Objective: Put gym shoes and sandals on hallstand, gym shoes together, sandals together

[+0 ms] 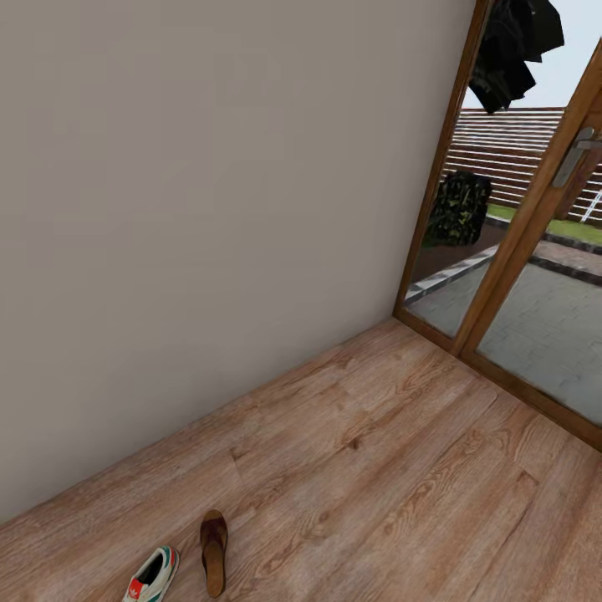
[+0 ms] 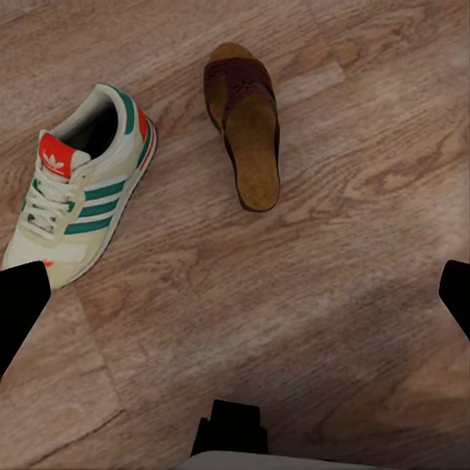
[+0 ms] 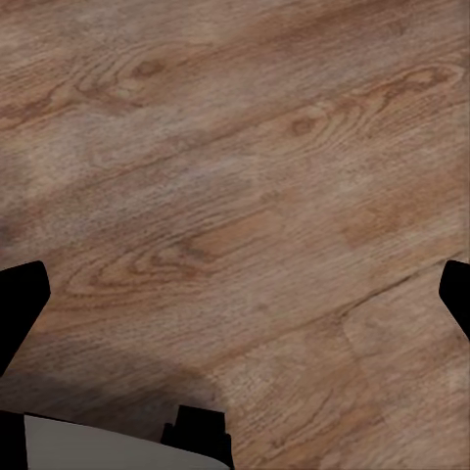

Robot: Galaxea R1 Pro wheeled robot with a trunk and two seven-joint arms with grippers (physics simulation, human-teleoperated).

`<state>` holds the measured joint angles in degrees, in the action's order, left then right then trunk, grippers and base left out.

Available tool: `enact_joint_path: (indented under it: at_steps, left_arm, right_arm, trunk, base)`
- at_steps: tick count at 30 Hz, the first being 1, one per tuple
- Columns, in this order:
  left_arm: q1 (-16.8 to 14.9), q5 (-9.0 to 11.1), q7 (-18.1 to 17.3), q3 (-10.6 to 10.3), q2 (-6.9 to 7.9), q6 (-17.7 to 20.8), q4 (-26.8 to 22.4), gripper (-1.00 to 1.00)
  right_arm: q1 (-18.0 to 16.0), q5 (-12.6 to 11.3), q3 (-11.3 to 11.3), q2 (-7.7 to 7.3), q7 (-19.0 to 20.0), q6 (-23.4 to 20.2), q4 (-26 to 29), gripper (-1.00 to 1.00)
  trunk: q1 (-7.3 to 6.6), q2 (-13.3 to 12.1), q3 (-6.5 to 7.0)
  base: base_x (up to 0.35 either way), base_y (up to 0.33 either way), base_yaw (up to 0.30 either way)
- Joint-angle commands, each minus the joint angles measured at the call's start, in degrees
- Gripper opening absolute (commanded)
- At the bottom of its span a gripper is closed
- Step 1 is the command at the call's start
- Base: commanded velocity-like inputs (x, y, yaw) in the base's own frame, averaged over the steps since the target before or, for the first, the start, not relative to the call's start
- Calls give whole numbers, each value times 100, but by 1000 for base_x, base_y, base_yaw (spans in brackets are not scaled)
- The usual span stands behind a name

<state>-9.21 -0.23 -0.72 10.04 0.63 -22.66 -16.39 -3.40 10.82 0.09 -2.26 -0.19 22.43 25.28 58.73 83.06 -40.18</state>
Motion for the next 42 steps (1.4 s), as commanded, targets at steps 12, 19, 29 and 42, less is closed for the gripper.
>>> enact_joint_path:
  at_steps: [12,19,29,42]
  left_arm:
    - [-452,-66,-12,24,43,90,-39,100]
    - [-950,-358,-10,25,59,414,7,100]
    - [-1525,-634,-14,41,19,1379,-36,100]
    - [-1851,-624,-8,106,-15,1620,18,100]
  right_arm:
    - [-60,53,16,-29,0,-3,495,100]
    - [-129,59,4,-54,2,-56,1098,100]
    - [-436,48,0,-62,21,-686,1670,100]
    - [-822,35,0,-64,47,-1723,2186,100]
  trunk:
    - [0,2,-4]
    - [0,2,-4]
    - [0,2,-4]
    - [0,2,-4]
  base:
    - [0,0,0]
    - [0,0,0]
    - [0,0,0]
    - [0,0,0]
